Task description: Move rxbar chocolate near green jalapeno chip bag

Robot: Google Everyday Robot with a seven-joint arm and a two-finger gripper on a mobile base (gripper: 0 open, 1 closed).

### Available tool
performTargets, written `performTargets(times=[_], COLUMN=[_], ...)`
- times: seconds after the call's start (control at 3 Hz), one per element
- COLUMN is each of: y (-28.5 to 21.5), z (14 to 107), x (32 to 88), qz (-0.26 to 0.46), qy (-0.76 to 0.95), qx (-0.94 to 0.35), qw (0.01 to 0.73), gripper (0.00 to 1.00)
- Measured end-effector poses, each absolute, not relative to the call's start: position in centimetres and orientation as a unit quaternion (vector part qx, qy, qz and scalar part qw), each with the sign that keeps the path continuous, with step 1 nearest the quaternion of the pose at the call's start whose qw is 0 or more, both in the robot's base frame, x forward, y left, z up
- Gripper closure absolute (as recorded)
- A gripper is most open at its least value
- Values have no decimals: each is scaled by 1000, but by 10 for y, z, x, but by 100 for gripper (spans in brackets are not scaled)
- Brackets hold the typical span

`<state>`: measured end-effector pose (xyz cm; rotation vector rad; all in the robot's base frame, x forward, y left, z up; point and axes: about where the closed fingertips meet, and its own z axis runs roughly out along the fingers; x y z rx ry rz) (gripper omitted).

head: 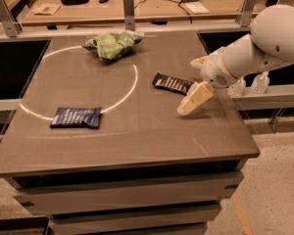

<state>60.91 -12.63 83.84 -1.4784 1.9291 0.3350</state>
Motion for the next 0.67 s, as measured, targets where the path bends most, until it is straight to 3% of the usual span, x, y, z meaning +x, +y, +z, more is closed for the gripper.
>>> performTargets(times=[0.67], y=[-110], z=[834], x=[627], qz=[171], qy=[758], qx=[-534], qw=[333], gripper=[0])
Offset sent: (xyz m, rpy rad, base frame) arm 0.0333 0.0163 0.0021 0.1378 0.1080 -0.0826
